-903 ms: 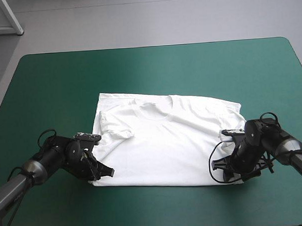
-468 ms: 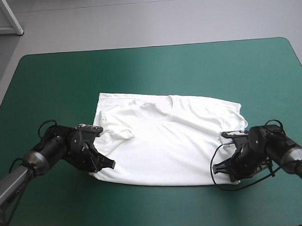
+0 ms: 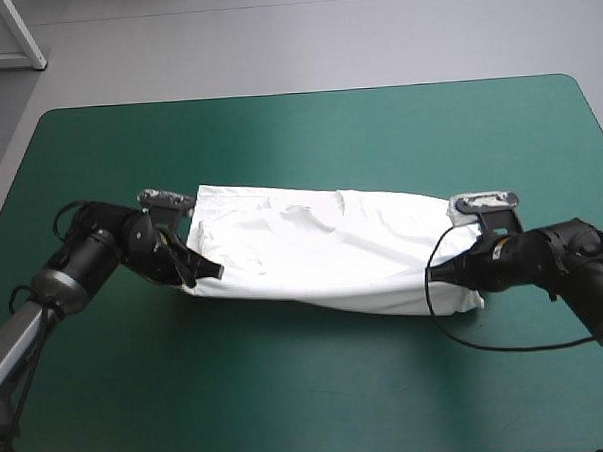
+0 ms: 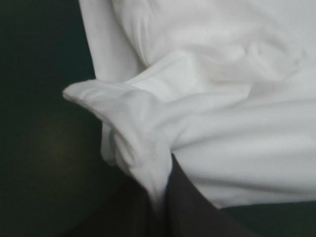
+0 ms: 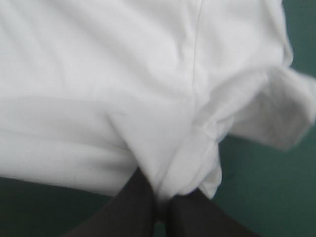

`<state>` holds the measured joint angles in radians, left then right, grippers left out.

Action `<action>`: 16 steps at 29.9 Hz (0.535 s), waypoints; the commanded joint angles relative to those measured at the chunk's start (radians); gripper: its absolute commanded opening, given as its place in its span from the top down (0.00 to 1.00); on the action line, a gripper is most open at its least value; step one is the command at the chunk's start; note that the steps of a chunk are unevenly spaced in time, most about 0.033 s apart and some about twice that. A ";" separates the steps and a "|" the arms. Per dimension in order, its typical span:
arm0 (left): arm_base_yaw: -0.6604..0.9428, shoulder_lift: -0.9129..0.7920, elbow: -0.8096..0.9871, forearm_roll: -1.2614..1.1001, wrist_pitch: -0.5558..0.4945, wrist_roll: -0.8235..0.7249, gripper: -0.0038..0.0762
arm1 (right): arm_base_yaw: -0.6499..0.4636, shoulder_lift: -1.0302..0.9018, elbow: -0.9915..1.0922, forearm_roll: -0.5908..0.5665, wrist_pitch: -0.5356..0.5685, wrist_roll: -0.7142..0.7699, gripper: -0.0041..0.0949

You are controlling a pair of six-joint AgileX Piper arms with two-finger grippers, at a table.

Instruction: Fold the cloth

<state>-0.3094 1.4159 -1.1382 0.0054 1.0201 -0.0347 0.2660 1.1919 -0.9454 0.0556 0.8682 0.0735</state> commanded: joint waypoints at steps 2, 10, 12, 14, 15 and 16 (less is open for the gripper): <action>0.093 0.097 -0.242 -0.033 -0.025 0.062 0.96 | -0.001 0.093 -0.169 -0.082 -0.131 0.007 0.98; 0.162 0.403 -0.668 -0.181 0.096 0.167 0.96 | -0.003 0.351 -0.397 -0.328 -0.202 0.179 0.98; 0.162 0.468 -0.744 -0.197 0.110 0.167 0.96 | -0.005 0.406 -0.436 -0.371 -0.202 0.218 0.98; 0.162 0.534 -0.807 -0.203 0.103 0.167 0.96 | -0.012 0.460 -0.470 -0.373 -0.205 0.238 0.98; 0.162 0.558 -0.829 -0.200 0.096 0.167 0.96 | -0.014 0.479 -0.484 -0.370 -0.210 0.240 0.98; 0.162 0.586 -0.844 -0.196 0.081 0.167 0.96 | -0.014 0.501 -0.495 -0.370 -0.215 0.240 0.98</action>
<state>-0.1502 1.9922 -1.8983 -0.1792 1.1387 0.1332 0.2640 1.6797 -1.3753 -0.2727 0.7071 0.2951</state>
